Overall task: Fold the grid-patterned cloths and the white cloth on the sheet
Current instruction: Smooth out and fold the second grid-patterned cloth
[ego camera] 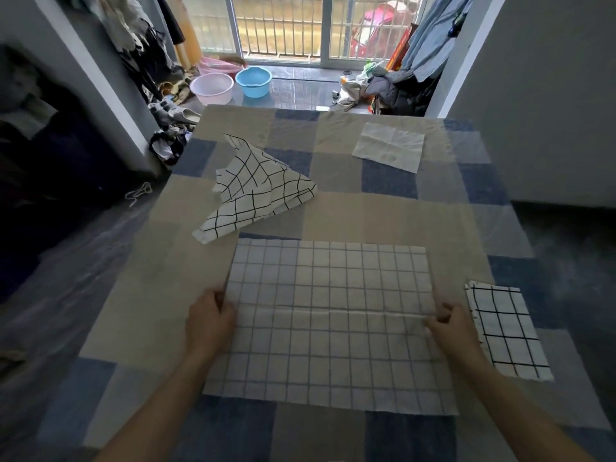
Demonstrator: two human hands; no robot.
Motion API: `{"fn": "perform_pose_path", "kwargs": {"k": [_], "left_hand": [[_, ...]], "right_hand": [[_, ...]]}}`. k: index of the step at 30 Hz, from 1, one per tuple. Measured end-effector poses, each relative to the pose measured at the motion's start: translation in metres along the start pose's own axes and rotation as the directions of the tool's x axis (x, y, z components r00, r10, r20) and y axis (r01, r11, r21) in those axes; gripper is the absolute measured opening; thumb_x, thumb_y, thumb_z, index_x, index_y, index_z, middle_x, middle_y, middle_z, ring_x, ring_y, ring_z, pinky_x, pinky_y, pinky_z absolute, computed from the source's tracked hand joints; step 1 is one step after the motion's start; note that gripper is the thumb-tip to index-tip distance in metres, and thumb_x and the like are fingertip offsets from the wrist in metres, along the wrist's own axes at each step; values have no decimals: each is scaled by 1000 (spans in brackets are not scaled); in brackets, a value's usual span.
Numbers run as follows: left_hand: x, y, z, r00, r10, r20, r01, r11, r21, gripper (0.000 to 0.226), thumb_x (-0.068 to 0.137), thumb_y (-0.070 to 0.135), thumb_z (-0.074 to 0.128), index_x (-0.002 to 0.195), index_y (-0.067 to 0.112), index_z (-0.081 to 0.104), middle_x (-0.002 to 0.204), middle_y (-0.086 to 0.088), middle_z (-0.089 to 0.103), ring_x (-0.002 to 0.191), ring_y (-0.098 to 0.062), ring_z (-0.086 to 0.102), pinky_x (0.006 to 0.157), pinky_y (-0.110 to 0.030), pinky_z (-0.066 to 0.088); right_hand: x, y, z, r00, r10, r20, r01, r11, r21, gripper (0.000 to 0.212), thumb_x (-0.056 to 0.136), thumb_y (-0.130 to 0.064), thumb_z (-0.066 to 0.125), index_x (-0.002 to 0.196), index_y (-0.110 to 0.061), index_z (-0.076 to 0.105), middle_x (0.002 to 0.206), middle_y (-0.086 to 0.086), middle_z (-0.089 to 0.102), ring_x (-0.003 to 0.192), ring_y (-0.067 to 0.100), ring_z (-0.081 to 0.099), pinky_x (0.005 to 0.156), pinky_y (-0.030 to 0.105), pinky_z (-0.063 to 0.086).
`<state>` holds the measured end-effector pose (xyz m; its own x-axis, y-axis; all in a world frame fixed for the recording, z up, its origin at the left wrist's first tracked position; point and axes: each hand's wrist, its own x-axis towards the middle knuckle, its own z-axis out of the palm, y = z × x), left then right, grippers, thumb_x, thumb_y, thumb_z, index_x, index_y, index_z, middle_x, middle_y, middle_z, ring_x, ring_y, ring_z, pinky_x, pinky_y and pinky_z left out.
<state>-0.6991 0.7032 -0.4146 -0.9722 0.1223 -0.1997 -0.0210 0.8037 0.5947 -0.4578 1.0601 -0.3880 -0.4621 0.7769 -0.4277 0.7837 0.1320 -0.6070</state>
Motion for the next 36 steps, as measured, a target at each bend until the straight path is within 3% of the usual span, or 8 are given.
{"fn": "perform_pose_path", "kwargs": {"k": [4, 7, 12, 19, 23, 28, 32, 36], "left_hand": [[16, 19, -5, 987, -93, 133, 99, 994, -40, 29, 83, 13, 66, 108, 2, 56, 98, -10, 60, 87, -25, 58, 69, -31, 41], [24, 21, -8, 958, -216, 188, 235, 969, -81, 30, 81, 22, 69, 100, 1, 58, 96, -13, 66, 83, -28, 61, 61, -29, 41], [33, 15, -11, 924, -252, 288, 314, 929, -196, 38, 68, 27, 76, 93, 0, 72, 88, -17, 72, 79, -28, 68, 68, -33, 53], [36, 0, -8, 951, -135, 277, 212, 940, -269, 39, 61, 41, 65, 86, 13, 74, 85, -7, 74, 86, -24, 68, 82, -41, 53], [30, 5, -10, 962, -59, 267, 141, 945, -297, 17, 66, 33, 69, 80, 24, 71, 87, -6, 73, 89, -23, 67, 84, -40, 52], [31, 11, -15, 964, -12, 265, 86, 960, -268, 9, 88, 5, 65, 90, 8, 73, 87, -9, 70, 86, -19, 61, 79, -32, 47], [32, 18, -24, 959, 28, 283, 59, 954, -295, 21, 88, -8, 58, 92, 7, 72, 68, 7, 66, 70, -11, 57, 63, -19, 44], [35, 18, -28, 965, 32, 259, 56, 944, -324, 22, 85, -9, 58, 91, 4, 75, 73, 2, 68, 82, -16, 61, 72, -27, 46]], "right_hand": [[16, -15, -2, 993, 102, 59, -105, 994, 44, 60, 75, -34, 73, 118, 5, 58, 116, 22, 61, 110, 38, 57, 87, 38, 46], [30, -15, -2, 987, 135, 87, -143, 986, 90, 41, 87, -15, 67, 121, 4, 57, 121, 19, 57, 113, 37, 54, 87, 37, 44], [45, -9, -4, 968, 216, 130, -238, 952, 191, 11, 86, -13, 68, 86, -5, 60, 78, 14, 55, 67, 25, 51, 60, 31, 43], [46, -9, -5, 938, 302, 169, -335, 917, 219, 34, 82, -13, 71, 59, -8, 47, 41, 8, 43, 38, 19, 40, 40, 20, 31], [45, -8, -11, 909, 301, 288, -369, 903, 221, 22, 79, -15, 75, 72, -7, 56, 57, 12, 51, 48, 25, 48, 45, 27, 40], [42, -11, -18, 903, 196, 383, -279, 944, 176, 21, 83, -8, 70, 98, 5, 64, 89, 24, 65, 80, 34, 60, 71, 38, 49], [41, -13, -27, 923, 130, 361, -183, 977, 114, 3, 85, 0, 64, 82, -2, 64, 57, 11, 55, 47, 18, 49, 44, 21, 35], [39, -11, -28, 968, 65, 241, -96, 988, 121, 8, 82, 3, 65, 77, -3, 66, 60, 10, 55, 55, 21, 47, 48, 21, 29]]}}
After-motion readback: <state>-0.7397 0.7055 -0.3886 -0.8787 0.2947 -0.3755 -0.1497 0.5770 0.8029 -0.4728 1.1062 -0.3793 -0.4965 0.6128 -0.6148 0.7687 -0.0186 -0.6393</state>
